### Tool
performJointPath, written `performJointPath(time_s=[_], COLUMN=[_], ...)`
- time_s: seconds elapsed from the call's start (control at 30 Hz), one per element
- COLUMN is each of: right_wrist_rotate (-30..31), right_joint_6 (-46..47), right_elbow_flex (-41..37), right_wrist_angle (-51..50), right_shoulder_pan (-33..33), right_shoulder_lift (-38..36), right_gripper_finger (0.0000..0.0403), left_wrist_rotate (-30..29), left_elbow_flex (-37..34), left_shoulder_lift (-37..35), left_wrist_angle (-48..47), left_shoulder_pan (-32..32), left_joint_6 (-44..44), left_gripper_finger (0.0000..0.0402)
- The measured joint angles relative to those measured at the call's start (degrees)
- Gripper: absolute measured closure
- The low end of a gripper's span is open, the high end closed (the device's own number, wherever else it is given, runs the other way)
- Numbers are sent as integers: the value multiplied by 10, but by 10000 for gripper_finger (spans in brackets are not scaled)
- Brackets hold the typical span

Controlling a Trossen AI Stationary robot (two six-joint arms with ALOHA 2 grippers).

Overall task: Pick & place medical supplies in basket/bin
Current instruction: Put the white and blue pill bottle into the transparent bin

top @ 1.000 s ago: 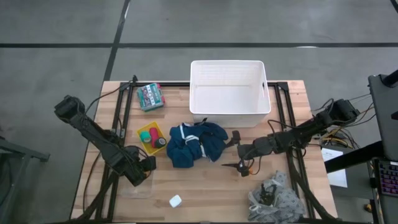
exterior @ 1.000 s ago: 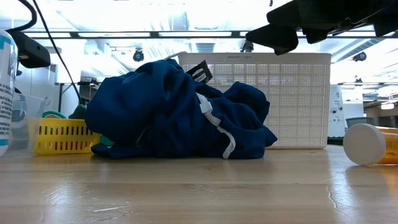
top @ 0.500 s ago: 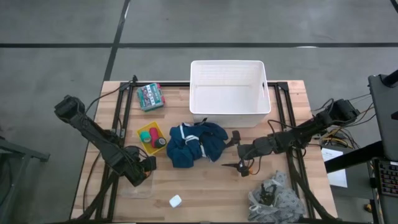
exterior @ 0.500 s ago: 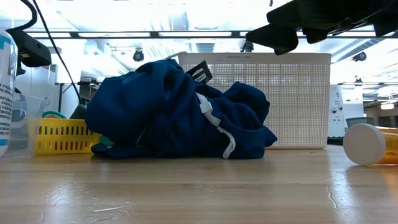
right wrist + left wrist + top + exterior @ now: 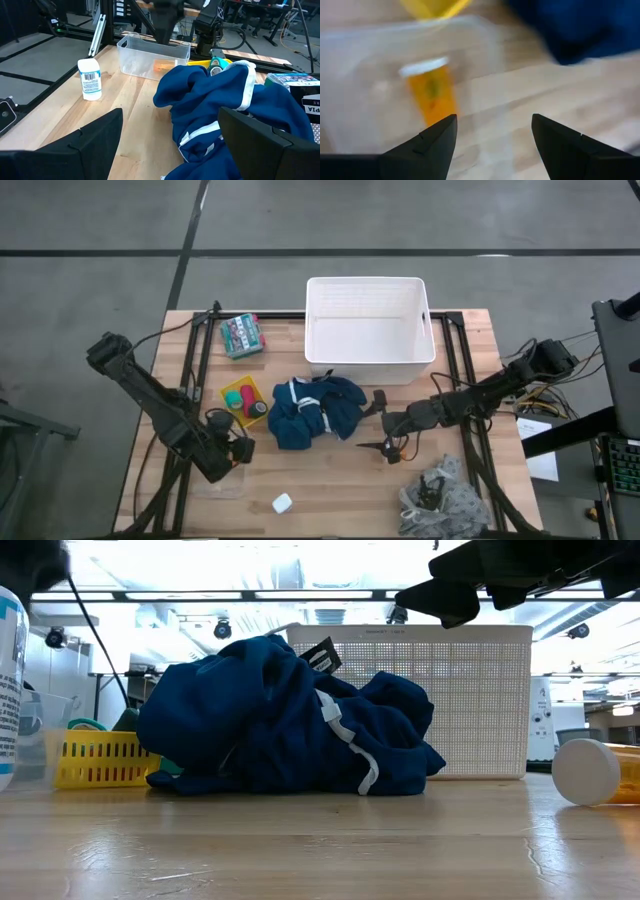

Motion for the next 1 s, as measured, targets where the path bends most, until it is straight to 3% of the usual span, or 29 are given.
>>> performJointPath(time_s=[0.27,0.5,0.83,1.0], right_wrist_rotate=[0,0,0,0], right_joint_6=[0,1,1,0], right_elbow_flex=[0,0,0,0], right_wrist_angle=[0,0,0,0], right_shoulder_pan=[0,0,0,0], right_shoulder_lift=[0,0,0,0], right_gripper_finger=[78,78,78,78], left_wrist_rotate=[-100,-92,-68,-45], left_elbow_flex=[52,123,337,409], left_shoulder_lift=[4,79,262,323], left_wrist_angle=[15,17,-86,-96], left_shoulder_pan=[1,3,4,2], left_joint_6=[172,266,373,399], left_gripper_finger=[143,144,144,144])
